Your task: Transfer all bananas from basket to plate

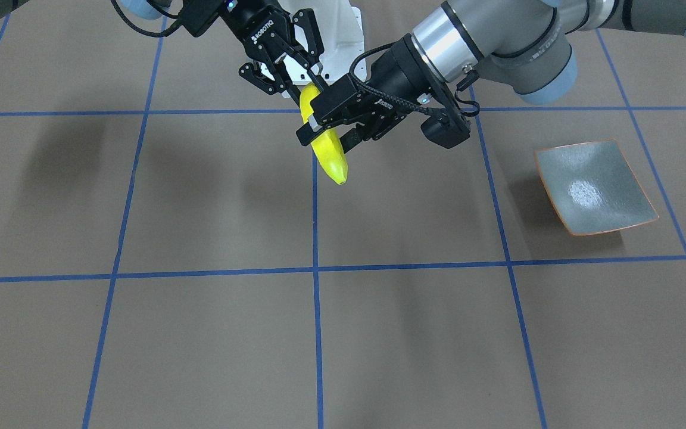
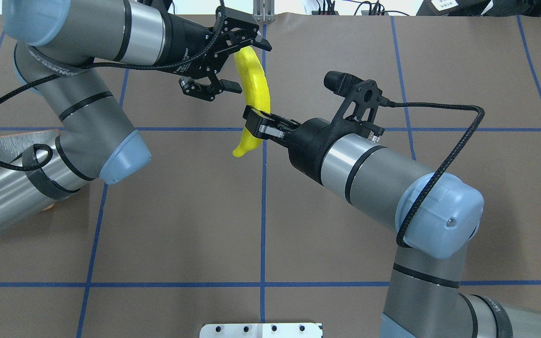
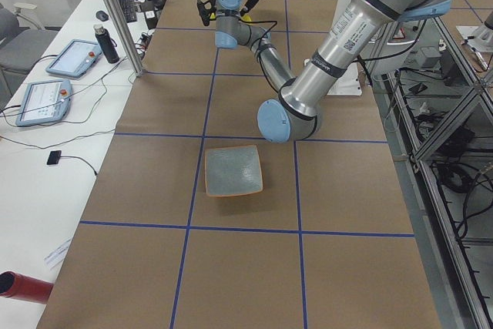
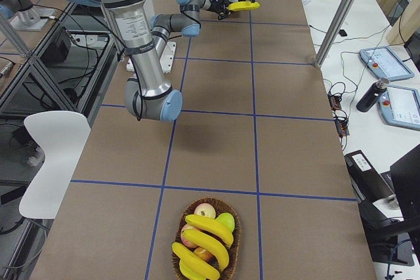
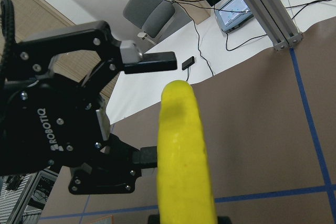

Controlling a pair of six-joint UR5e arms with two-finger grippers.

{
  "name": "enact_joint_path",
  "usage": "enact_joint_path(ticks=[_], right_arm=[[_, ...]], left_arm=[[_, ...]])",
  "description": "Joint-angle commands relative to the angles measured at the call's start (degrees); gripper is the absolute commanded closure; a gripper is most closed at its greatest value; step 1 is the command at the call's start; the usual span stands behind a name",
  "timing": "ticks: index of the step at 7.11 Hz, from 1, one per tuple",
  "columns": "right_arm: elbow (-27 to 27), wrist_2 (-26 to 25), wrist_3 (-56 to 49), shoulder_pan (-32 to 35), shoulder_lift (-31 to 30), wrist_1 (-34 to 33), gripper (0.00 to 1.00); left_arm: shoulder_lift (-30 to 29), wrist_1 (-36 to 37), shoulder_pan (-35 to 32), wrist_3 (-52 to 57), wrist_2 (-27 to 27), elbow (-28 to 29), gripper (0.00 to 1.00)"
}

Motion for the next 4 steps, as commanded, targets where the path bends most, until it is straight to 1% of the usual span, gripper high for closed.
enact_joint_path(ticks=[1,2,3,4], right_arm=[[0.0,-0.1,-0.3,-0.1,0.3,0.0,1.00],[-0.1,-0.1,-0.4,-0.1,0.3,0.0,1.00],[-0.1,-0.1,-0.5,-0.1,0.3,0.0,1.00],[-0.1,0.3,-0.7,-0.1,0.2,0.0,1.00]], left_arm=[[0.1,-0.9,1.6,0.1,0.1,0.0,0.07],[0.1,-1.0,1.8,0.1,0.6,0.0,0.31],[0.2,-1.0,1.8,0.4,0.8,0.0,0.86],[0.3,-1.0,1.8,0.4,0.8,0.0,1.00]])
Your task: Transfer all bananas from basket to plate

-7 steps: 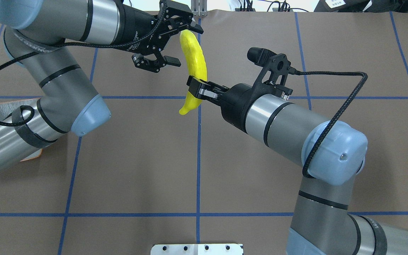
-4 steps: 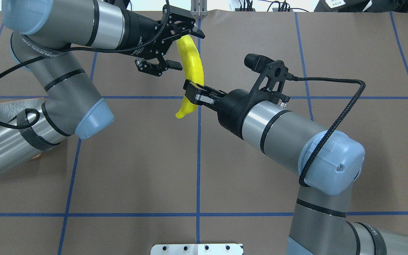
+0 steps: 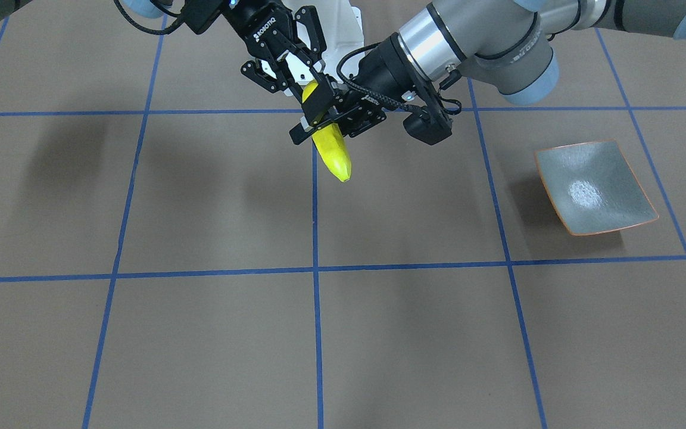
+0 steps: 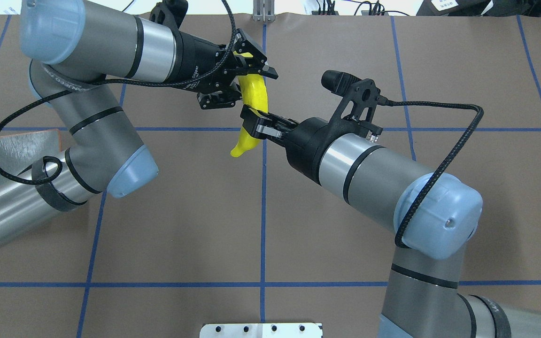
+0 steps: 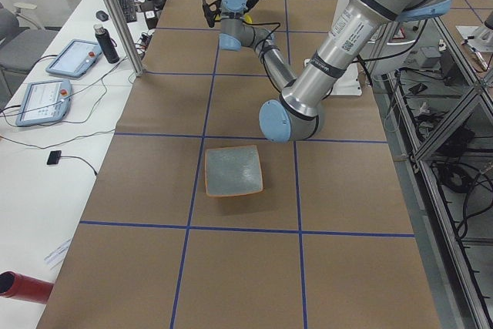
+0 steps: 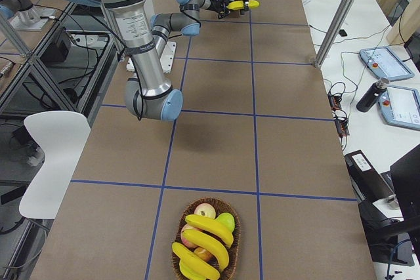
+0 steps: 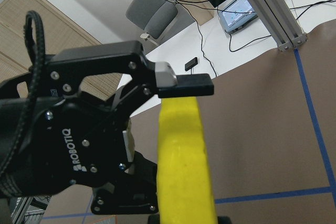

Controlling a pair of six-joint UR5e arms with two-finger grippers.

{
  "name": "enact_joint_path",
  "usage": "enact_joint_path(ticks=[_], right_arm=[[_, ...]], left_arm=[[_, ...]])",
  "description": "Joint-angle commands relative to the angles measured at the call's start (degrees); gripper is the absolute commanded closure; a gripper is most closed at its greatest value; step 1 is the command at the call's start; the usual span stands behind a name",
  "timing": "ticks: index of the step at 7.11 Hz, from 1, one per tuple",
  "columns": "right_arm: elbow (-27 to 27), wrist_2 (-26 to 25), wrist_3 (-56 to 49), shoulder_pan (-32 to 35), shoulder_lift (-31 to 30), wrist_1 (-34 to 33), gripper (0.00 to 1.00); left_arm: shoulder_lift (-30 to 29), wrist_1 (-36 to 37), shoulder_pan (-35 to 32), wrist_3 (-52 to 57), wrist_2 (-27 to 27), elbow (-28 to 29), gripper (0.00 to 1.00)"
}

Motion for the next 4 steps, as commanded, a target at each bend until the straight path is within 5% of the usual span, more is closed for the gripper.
enact_joint_path(ticks=[1,2,4], right_arm=[[-0.1,0.0,-0.2,0.0,-0.1,0.0,0.62],[-0.2,0.0,-0.1,0.1,-0.3,0.0,0.01],[-0.1,2.6,-0.5,0.3,-0.7,-0.4,0.00]], left_arm=[[0.2,-0.1,0.0,0.1,0.1,0.0,1.00],[0.2,-0.1,0.0,0.1,0.1,0.0,1.00],[0.3,-0.3,-0.1,0.0,0.1,0.0,1.00]])
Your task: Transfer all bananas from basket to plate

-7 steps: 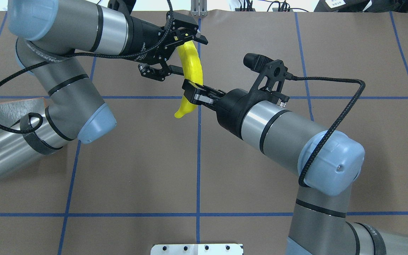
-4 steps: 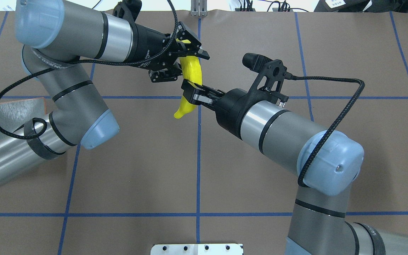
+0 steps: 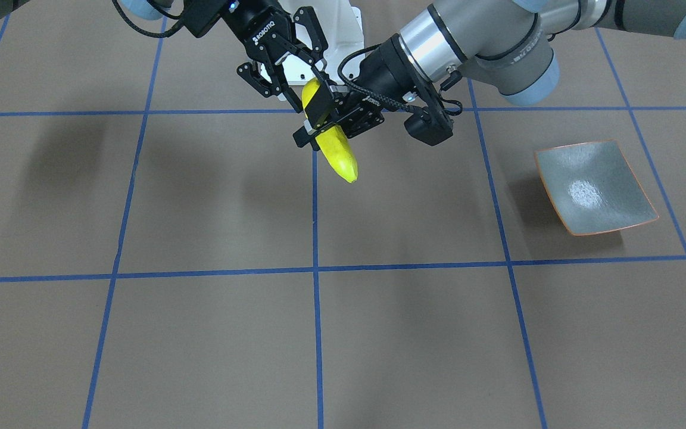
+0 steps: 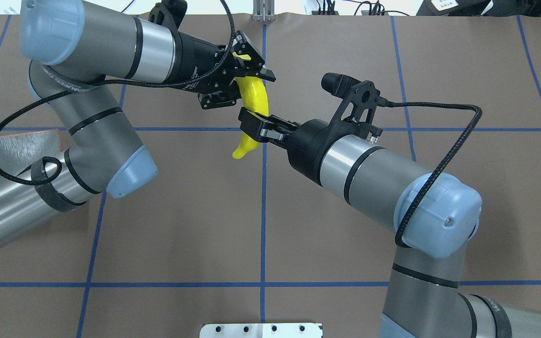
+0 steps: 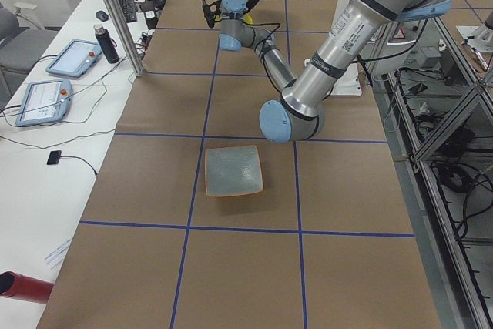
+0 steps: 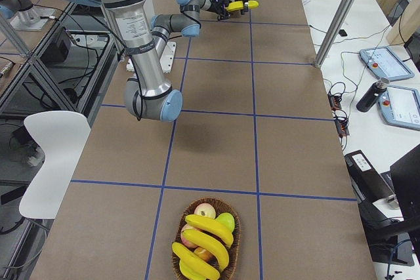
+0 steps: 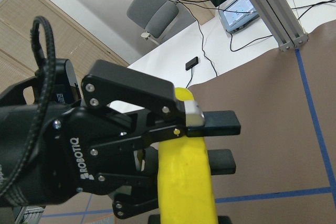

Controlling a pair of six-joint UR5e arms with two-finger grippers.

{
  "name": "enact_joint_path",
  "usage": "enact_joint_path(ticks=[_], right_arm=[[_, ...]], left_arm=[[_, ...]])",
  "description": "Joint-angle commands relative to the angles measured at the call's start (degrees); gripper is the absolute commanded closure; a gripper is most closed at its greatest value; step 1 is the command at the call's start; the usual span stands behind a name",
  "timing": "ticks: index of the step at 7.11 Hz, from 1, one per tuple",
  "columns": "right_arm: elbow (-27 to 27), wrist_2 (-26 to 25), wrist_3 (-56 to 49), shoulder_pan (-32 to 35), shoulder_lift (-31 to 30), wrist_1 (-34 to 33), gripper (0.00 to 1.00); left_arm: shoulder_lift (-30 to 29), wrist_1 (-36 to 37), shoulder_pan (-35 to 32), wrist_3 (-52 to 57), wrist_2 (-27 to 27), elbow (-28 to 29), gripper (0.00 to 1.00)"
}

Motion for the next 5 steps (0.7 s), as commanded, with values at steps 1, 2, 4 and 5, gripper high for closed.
enact_joint_path(ticks=[1,2,4,5], right_arm=[[0.1,1.9,-0.2,0.7,-0.4,-0.3,0.00],[0.3,3.8,-0.2,2.0,-0.9,-0.6,0.00],[2.1,12.1,-0.1,7.5,-2.8,-5.1,0.00],[2.2,17.5,0.0,11.2,-4.5,-5.1,0.00]], left_arm=[[0.2,0.0,-0.1,0.1,0.0,0.0,1.00],[0.6,0.0,-0.4,0.1,0.0,0.0,1.00],[2.9,0.3,-1.9,0.5,0.0,0.0,1.00],[5.7,0.1,-3.7,0.7,-0.1,-0.2,1.00]])
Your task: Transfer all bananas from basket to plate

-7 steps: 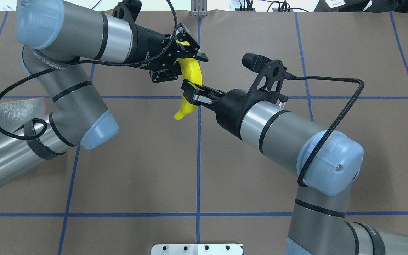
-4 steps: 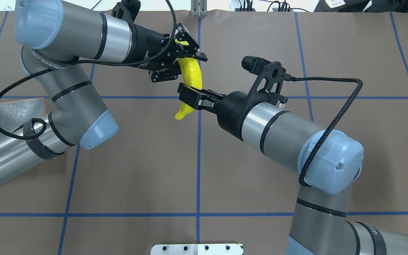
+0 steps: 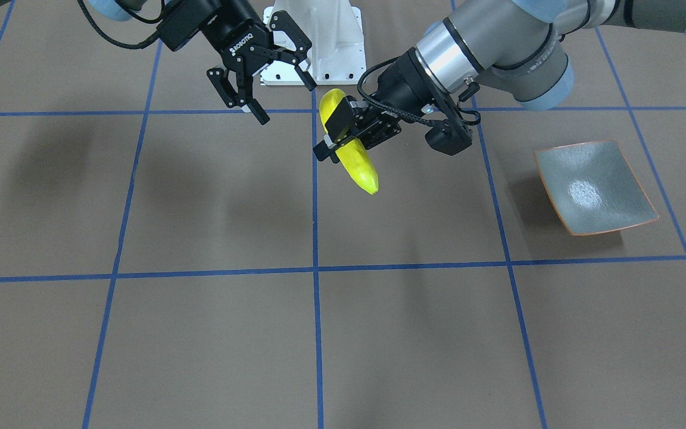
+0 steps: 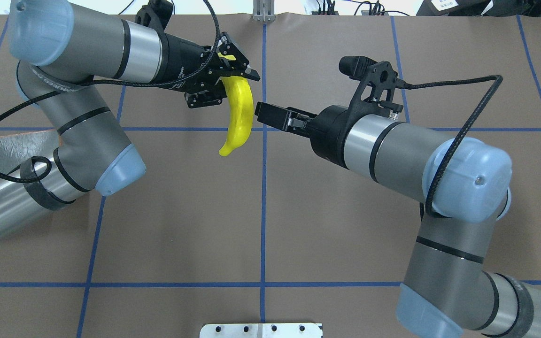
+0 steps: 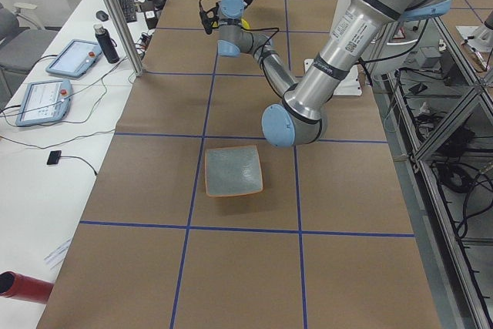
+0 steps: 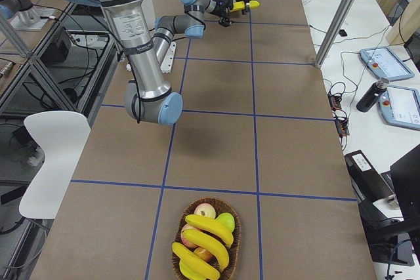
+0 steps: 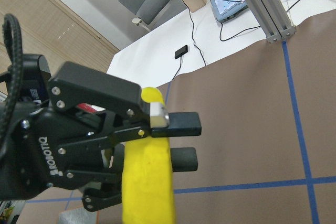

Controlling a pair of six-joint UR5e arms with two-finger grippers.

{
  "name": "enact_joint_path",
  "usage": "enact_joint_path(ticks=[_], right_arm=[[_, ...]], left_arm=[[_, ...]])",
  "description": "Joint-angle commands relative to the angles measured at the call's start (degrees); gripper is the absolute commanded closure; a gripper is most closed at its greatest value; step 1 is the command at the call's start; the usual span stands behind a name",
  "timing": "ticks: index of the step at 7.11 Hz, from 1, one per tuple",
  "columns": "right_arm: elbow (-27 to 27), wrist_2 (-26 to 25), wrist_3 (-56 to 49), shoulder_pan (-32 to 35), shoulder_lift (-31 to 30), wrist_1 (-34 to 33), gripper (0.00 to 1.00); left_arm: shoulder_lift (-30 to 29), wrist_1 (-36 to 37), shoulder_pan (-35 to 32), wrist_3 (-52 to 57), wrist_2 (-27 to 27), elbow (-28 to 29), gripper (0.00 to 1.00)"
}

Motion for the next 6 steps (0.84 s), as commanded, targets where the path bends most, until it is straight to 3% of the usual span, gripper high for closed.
enact_joint_path(ticks=[1,3,4,6], right_arm=[[0.3,10.3,0.1,7.0,-4.5,-0.8,0.00],[0.1,16.9,-0.3,13.4,-12.1,-0.9,0.00],[-1.2,25.0,-3.6,19.5,-15.9,-1.0,0.00],[-1.9,33.2,-16.2,27.8,-24.2,-0.9,0.00]], left_arm=[[5.0,-0.1,-3.8,0.2,-0.6,-0.3,1.00],[11.9,0.0,-6.8,2.6,-3.1,-1.7,1.00],[18.0,0.1,-8.3,9.6,-3.9,-3.4,1.00],[28.6,0.5,-11.0,23.1,-5.3,-7.4,1.00]])
